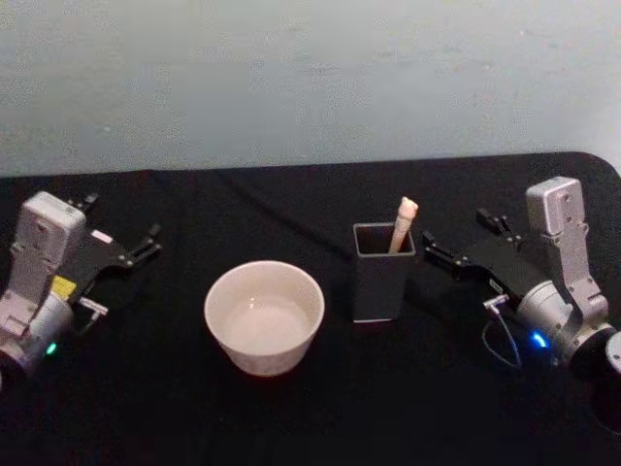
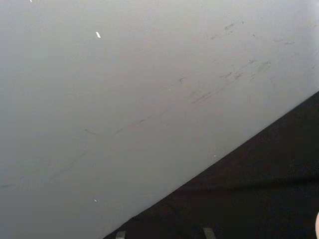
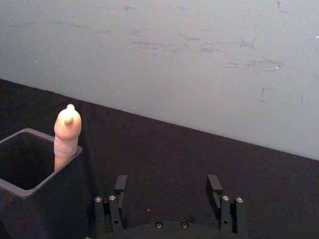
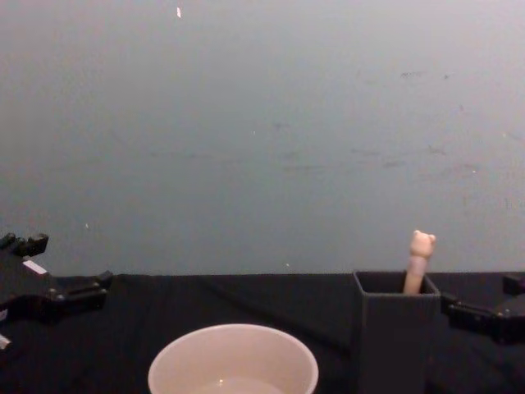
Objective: Pick up the stirring spoon with one hand, stir inside the cup, then place it back in its original position.
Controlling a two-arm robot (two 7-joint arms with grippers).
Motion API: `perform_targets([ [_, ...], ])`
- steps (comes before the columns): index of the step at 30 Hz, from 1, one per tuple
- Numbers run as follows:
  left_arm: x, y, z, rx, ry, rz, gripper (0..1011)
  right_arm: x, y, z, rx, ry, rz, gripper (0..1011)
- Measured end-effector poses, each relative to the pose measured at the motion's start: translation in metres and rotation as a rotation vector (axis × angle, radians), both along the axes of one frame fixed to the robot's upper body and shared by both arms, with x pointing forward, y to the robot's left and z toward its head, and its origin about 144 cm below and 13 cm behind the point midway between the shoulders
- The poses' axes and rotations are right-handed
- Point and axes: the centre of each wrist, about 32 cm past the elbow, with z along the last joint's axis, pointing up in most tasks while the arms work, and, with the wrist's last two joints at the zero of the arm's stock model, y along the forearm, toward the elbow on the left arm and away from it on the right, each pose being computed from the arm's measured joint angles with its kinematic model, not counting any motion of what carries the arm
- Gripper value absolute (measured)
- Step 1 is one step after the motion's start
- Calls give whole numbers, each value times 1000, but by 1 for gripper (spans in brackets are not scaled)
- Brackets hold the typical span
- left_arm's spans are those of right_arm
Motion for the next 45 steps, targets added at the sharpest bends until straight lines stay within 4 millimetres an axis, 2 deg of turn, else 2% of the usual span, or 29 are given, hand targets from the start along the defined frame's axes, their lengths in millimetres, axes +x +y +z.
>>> perform_targets([
  [45, 0, 0, 0, 0, 0, 0, 1001, 0, -1, 2, 5, -9, -1, 1000],
])
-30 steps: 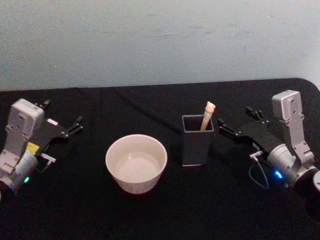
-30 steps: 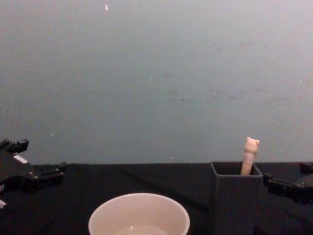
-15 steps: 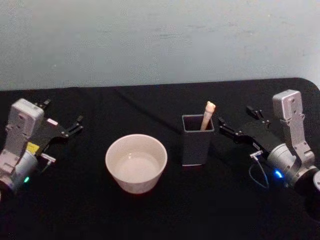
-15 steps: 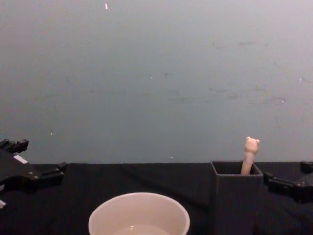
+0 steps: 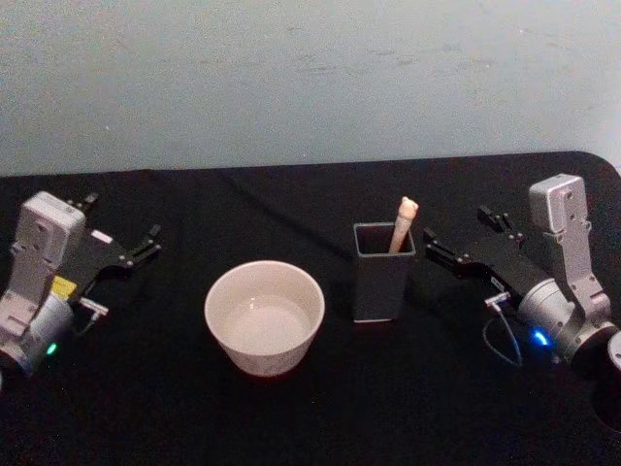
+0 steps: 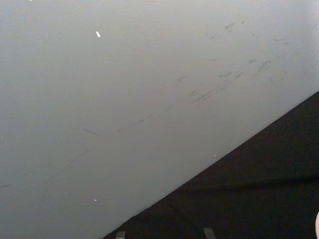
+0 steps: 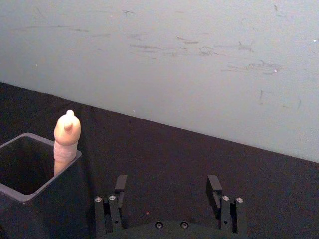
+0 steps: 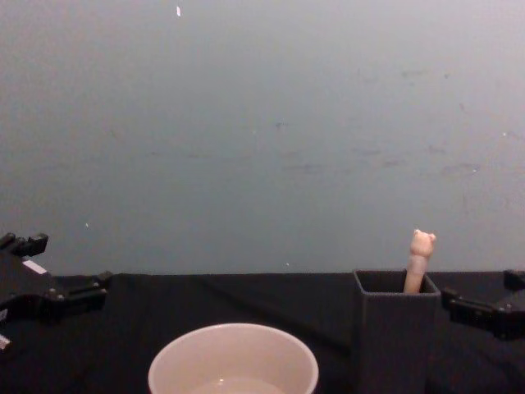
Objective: Pick up the stirring spoon with one hand, stir inside the cup, then place it back in its original position.
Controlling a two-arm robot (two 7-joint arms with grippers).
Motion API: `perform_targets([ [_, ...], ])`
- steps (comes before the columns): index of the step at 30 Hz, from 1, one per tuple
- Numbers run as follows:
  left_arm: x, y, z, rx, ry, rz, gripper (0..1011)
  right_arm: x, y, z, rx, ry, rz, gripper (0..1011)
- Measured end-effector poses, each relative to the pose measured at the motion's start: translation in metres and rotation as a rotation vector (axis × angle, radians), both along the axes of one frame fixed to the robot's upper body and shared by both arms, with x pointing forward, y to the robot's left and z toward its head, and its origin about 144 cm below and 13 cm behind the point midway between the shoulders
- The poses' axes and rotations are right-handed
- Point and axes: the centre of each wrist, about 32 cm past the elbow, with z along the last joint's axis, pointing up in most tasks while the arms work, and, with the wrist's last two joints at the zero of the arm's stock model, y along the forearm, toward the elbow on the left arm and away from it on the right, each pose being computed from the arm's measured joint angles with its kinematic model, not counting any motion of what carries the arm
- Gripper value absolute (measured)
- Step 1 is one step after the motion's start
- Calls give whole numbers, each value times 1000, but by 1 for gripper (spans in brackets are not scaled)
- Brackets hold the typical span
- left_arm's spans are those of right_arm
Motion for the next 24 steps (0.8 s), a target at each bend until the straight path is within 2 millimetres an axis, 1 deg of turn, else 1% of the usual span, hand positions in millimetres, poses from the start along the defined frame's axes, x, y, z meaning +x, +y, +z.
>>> perform_targets([
  [24, 0, 0, 0, 0, 0, 0, 1001, 0, 0, 0, 0, 0, 0, 1000],
])
